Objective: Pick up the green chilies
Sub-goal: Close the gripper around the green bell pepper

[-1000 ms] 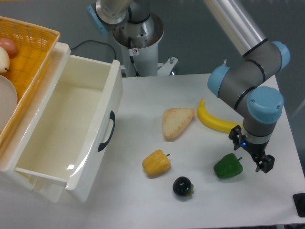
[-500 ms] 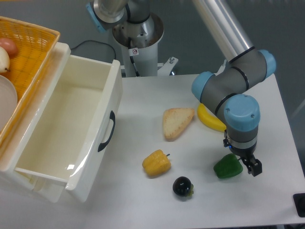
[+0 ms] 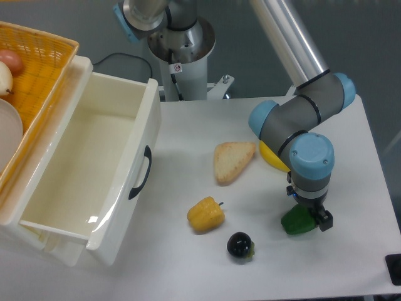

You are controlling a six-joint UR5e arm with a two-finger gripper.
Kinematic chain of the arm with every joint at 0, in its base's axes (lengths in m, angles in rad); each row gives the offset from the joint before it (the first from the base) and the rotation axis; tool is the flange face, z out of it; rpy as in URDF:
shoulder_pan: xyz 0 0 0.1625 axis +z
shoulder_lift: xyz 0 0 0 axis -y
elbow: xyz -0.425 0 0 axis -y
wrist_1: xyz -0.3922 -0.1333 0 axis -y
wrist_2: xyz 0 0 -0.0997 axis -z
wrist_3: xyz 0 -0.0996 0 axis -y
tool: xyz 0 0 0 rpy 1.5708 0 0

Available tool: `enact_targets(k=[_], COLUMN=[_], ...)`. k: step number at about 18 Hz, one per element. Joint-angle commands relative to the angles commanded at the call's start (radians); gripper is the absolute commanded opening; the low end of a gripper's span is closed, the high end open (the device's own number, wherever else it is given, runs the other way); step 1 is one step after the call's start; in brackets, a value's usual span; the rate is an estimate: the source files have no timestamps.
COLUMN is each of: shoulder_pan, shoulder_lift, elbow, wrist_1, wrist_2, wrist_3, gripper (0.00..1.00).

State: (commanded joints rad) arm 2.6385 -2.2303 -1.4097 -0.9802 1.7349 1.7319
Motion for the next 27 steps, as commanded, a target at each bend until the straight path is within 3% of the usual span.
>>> enact_targets(k=[10, 12, 16, 18, 22, 27], shoulder_pan=[-0.002, -0.002, -0.002, -0.002, 0.0, 0.014], shoulder_lift=[-0.034, -0.038, -0.04, -0.041, -0.028, 0.023], elbow=[0.021, 0.021, 0.021, 0.021, 0.021, 0.021], wrist_1=[0.005, 0.015, 0.018, 0.018, 0.017, 0.011], wrist_2=[0.003, 0.003, 0.005, 0.003, 0.0, -0.023], wrist_3=[-0.003, -0.002, -0.006, -0.011, -0.015, -0.043], gripper=[1.0, 0.93, 0.68, 0.61, 0.52, 0.47])
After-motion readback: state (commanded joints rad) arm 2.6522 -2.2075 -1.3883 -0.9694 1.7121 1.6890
